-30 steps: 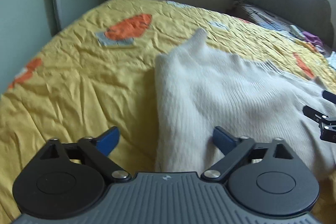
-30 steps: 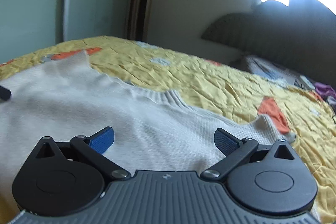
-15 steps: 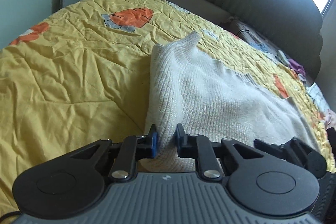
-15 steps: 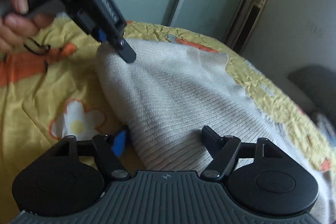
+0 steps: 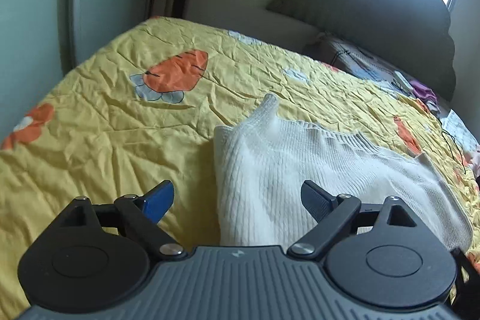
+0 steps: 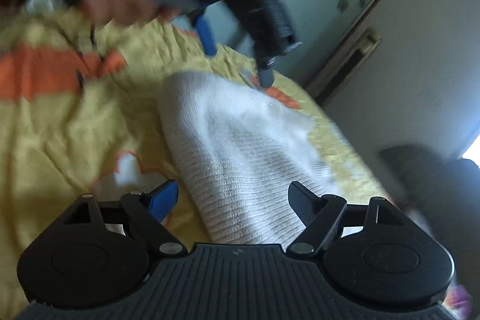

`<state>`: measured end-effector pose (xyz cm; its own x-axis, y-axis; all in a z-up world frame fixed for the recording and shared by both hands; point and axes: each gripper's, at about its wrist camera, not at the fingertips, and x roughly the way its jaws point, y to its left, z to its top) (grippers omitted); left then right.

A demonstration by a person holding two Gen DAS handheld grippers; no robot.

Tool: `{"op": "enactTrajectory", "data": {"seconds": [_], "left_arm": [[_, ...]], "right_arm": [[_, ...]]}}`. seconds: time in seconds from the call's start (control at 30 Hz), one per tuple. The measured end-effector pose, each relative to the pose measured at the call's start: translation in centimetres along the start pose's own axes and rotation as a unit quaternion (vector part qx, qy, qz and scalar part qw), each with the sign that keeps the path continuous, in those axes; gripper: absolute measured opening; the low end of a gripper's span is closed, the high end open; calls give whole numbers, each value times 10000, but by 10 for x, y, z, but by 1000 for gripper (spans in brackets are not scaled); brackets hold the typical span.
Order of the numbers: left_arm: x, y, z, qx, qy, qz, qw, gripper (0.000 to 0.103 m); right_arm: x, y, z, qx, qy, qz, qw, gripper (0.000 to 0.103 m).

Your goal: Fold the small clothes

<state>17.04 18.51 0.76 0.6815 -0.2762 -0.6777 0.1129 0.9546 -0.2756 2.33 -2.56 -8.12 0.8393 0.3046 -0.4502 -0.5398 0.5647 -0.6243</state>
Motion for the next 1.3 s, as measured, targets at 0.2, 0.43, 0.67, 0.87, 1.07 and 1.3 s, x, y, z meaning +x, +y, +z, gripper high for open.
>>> {"op": "enactTrajectory", "data": {"seconds": [0.2,0.43,0.67,0.87,1.07,1.3], "left_arm": [[56,14,22,-200,684,-234,9972,92],[92,6,32,124,957,-136,9952,92],[108,2,42,357,1176,-373,9917,93],[119,2,52,449,1318,-602,9884,93],[127,-4,59,604,1293,-696,9873,72],[119,0,63,239,1207,-620,9905,26]], "right_arm": [[21,1,10,108,65,-241,9996,81],[45,4,24,13,17,-376,9993,79],[58,1,31,64,9,-389,9992,74],[61,10,37,-43,-9,-356,9994,62],[72,15,42,-134,2,-203,9997,43],[63,18,36,-65,-109,-49,9999,30]]}}
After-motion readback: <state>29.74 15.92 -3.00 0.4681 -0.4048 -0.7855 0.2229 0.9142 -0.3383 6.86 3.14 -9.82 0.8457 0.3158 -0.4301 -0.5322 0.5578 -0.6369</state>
